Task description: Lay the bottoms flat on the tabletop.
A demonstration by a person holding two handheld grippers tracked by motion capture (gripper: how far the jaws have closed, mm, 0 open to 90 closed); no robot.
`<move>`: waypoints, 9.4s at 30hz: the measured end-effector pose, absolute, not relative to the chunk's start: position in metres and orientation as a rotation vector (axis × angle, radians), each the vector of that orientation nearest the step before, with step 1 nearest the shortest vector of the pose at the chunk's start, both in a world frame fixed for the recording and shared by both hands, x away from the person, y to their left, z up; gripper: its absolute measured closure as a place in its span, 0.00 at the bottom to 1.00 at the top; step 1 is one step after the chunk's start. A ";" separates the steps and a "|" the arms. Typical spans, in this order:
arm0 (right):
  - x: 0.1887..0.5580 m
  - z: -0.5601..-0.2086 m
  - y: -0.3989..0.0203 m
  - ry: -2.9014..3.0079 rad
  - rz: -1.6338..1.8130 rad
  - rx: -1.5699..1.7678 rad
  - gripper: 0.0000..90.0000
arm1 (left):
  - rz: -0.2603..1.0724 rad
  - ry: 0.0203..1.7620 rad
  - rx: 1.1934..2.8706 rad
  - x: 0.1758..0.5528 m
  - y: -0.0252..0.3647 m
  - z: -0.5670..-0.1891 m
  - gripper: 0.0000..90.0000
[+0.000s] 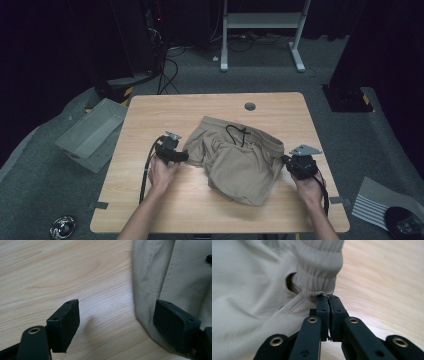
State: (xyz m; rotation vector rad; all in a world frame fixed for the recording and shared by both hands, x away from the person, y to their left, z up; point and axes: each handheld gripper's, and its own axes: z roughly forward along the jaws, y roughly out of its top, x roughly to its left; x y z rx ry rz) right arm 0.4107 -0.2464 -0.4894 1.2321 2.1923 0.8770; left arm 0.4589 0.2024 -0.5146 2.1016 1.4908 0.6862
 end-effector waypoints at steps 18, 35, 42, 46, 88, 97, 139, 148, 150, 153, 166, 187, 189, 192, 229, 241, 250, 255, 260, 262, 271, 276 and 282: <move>0.378 -0.489 -0.179 2.281 0.950 1.105 0.65 | 0.423 1.287 2.062 0.439 0.181 -0.514 0.27; 0.410 -0.511 -0.200 2.388 0.779 1.116 0.98 | 0.479 1.310 2.097 0.444 0.204 -0.514 0.66; 0.424 -0.503 -0.208 2.271 0.776 1.205 0.78 | 0.494 1.366 2.050 0.445 0.219 -0.507 0.61; 0.400 -0.486 -0.195 2.258 0.926 1.134 0.68 | 0.413 1.272 1.985 0.426 0.211 -0.500 0.45; 0.391 -0.516 -0.180 2.404 0.895 1.120 0.88 | 0.357 1.214 2.043 0.402 0.193 -0.501 0.27; 0.408 -0.516 -0.167 2.401 0.827 1.020 1.00 | 0.512 1.349 2.076 0.447 0.208 -0.519 0.36; 0.402 -0.517 -0.178 2.418 0.932 1.074 1.00 | 0.345 1.168 2.094 0.417 0.158 -0.510 0.95; 0.405 -0.500 -0.190 2.339 0.901 1.087 1.00 | 0.434 1.220 1.987 0.408 0.217 -0.490 0.96; 0.409 -0.498 -0.195 2.318 0.894 1.108 1.00 | 0.455 1.251 1.972 0.409 0.229 -0.490 0.96; 0.420 -0.501 -0.204 2.294 0.855 1.165 1.00 | 0.474 1.318 1.970 0.415 0.244 -0.496 0.96; 0.381 -0.483 -0.172 2.300 1.070 1.045 0.56 | 0.373 1.332 1.979 0.411 0.210 -0.512 0.43; 0.415 -0.473 -0.188 2.277 0.937 1.113 1.00 | 0.590 1.403 2.006 0.410 0.263 -0.502 0.94; 0.425 -0.474 -0.195 2.250 0.893 1.164 0.99 | 0.601 1.447 2.012 0.414 0.270 -0.505 0.86; 0.433 -0.481 -0.197 2.256 0.849 1.216 0.94 | 0.594 1.477 1.994 0.413 0.267 -0.508 0.72; 0.394 -0.472 -0.197 2.283 0.947 1.079 0.99 | 0.603 1.291 2.052 0.405 0.238 -0.503 0.94; 0.444 -0.479 -0.208 2.253 0.847 1.242 0.94 | 0.651 1.396 2.067 0.417 0.247 -0.510 0.58; 0.415 -0.466 -0.160 2.298 1.011 1.069 0.69 | 0.556 1.363 2.067 0.413 0.239 -0.512 0.48; 0.410 -0.480 -0.118 2.427 1.009 0.944 0.66 | 0.539 1.366 2.071 0.413 0.235 -0.519 0.46; 0.417 -0.492 -0.089 2.494 1.032 0.917 0.63 | 0.548 1.349 2.042 0.413 0.236 -0.522 0.43; 0.424 -0.498 -0.082 2.514 1.022 0.944 0.67 | 0.550 1.341 2.044 0.414 0.236 -0.522 0.45; 0.439 -0.502 -0.091 2.529 0.921 0.914 1.00 | 0.528 1.260 2.085 0.410 0.243 -0.514 0.86; 0.442 -0.482 -0.107 2.431 0.976 0.929 1.00 | 0.564 1.242 2.071 0.413 0.250 -0.501 0.89; 0.458 -0.492 -0.102 2.444 0.865 1.012 0.96 | 0.538 1.343 2.069 0.422 0.244 -0.503 0.57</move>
